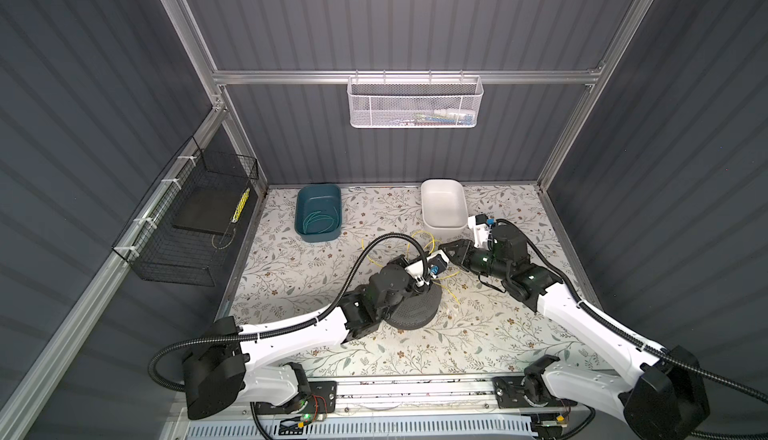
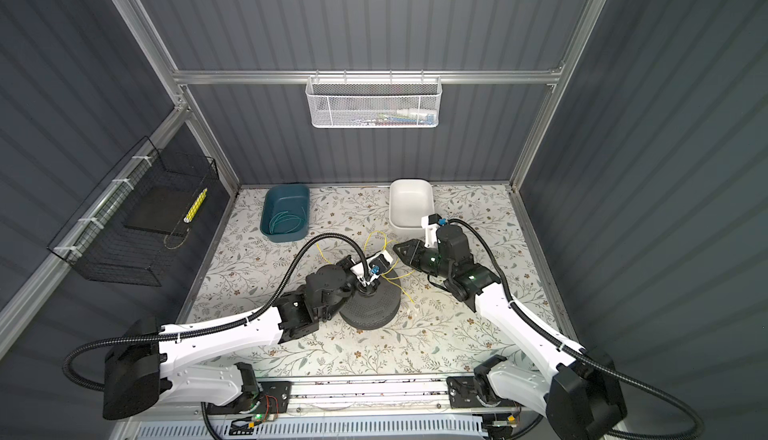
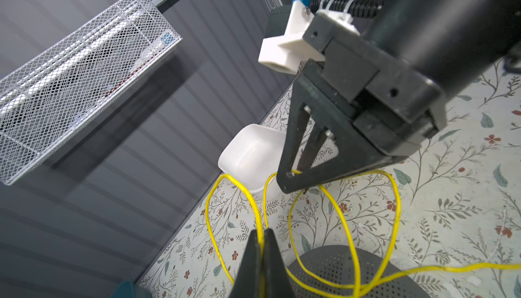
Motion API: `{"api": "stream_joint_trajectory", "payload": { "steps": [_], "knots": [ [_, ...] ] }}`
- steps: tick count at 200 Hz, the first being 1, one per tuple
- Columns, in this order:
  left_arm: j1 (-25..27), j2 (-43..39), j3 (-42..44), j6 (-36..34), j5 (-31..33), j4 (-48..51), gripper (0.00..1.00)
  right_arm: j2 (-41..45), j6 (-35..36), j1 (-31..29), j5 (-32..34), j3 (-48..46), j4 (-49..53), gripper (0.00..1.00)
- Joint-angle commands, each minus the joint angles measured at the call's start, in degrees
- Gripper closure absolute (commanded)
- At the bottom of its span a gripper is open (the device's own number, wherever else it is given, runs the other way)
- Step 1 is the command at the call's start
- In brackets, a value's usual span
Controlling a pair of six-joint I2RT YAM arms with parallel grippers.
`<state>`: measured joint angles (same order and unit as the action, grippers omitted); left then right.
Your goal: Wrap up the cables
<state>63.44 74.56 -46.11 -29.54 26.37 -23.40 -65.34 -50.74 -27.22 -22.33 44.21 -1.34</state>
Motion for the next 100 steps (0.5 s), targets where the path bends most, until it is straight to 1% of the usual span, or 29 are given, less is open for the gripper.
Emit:
{"api": "stream_joint_trajectory", "payload": {
  "steps": [1,20,36,54,100],
  "knots": [
    [0.0,-1.4,0.7,0.7,-0.4,-2.5,1.00,-0.9,-1.6,-0.2,-3.1,-1.5,-4.9,0.82],
    [0.0,-1.6,1.1,0.9,-0.4,-3.1,1.00,-0.6,-1.7,-0.2,-3.3,-1.4,-6.0,0.94],
    [0.0,-2.2,1.5,1.1,-0.4,-3.2,1.00,0.4,-0.7,0.4,-2.3,-0.6,-4.9,1.00],
    [0.0,-3.5,2.0,2.0,-1.0,-2.4,1.00,1.7,0.9,2.2,-0.9,0.5,-3.1,1.00],
    [0.0,-7.8,3.5,6.0,-4.1,3.6,1.00,4.5,2.6,10.8,1.2,3.8,-4.2,1.00]
  ]
}}
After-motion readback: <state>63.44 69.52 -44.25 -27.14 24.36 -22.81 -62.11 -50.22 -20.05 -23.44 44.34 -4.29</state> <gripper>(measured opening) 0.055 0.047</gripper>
